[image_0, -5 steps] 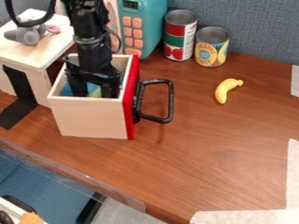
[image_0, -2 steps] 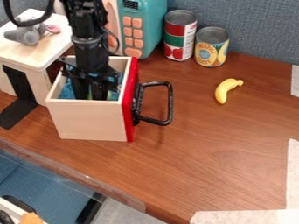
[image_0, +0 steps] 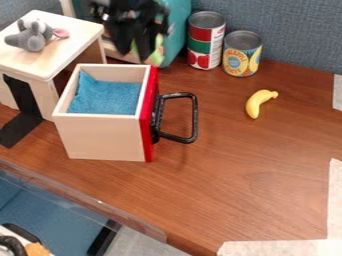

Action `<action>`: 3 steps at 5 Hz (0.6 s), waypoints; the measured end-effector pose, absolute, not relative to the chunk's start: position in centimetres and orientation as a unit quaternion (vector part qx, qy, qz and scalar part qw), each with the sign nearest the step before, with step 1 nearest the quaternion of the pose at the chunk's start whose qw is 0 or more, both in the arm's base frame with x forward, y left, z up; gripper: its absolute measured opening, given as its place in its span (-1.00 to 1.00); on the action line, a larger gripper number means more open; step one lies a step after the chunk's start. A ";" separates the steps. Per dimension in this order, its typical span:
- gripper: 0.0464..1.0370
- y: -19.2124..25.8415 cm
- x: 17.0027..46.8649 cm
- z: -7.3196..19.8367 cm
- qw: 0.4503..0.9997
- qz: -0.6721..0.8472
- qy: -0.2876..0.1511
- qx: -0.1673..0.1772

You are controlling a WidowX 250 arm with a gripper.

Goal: Take off the green drumstick from the drawer and place it on the bottom right of the table

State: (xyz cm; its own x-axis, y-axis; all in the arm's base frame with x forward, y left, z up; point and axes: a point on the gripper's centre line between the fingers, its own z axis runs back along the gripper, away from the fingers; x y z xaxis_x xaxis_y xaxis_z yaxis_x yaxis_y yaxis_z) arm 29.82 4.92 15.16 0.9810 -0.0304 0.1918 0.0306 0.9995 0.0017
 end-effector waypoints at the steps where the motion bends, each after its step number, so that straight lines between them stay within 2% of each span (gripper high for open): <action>1: -0.29 1.4 30.3 15.1 0.993 -0.066 -0.098 -0.027; 3: -0.34 -3.1 29.7 7.5 0.989 -0.145 0.005 -0.020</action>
